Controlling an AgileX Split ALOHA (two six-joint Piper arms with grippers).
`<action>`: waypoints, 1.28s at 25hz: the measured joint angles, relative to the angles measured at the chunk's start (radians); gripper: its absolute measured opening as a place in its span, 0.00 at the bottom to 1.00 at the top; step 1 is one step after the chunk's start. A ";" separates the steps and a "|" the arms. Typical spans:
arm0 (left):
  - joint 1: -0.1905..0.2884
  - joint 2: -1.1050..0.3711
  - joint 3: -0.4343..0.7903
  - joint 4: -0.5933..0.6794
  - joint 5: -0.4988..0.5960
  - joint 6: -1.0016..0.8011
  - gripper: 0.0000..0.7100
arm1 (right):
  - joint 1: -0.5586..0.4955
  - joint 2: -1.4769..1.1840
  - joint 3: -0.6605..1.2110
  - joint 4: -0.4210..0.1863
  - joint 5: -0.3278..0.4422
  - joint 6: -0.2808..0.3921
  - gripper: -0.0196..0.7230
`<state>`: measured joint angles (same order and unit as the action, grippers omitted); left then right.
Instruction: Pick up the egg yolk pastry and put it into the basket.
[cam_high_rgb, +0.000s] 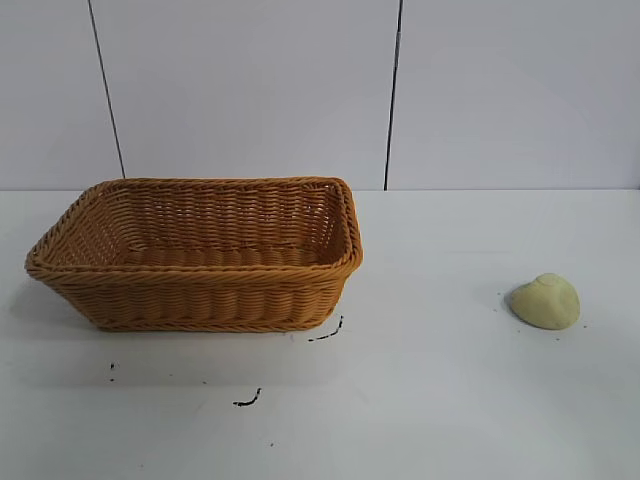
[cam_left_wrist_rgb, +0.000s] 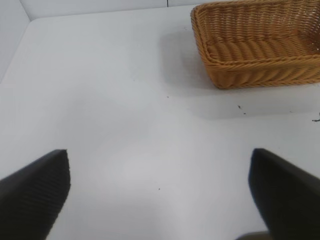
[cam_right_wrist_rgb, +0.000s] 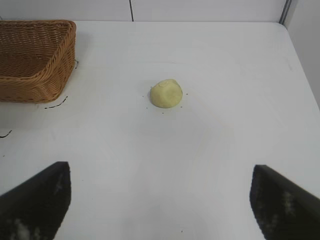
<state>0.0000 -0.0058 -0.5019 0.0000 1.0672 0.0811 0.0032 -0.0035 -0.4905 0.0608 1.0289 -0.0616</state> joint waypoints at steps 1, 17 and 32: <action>0.000 0.000 0.000 0.000 0.000 0.000 0.98 | 0.000 0.000 0.000 0.000 0.000 0.000 0.96; 0.000 0.000 0.000 0.000 0.000 0.000 0.98 | 0.000 0.220 -0.111 0.002 0.002 0.043 0.96; 0.000 0.000 0.000 0.000 0.000 0.000 0.98 | 0.000 1.193 -0.608 0.002 -0.002 0.038 0.96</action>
<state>0.0000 -0.0058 -0.5019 0.0000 1.0672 0.0811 0.0032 1.1899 -1.0985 0.0631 1.0269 -0.0239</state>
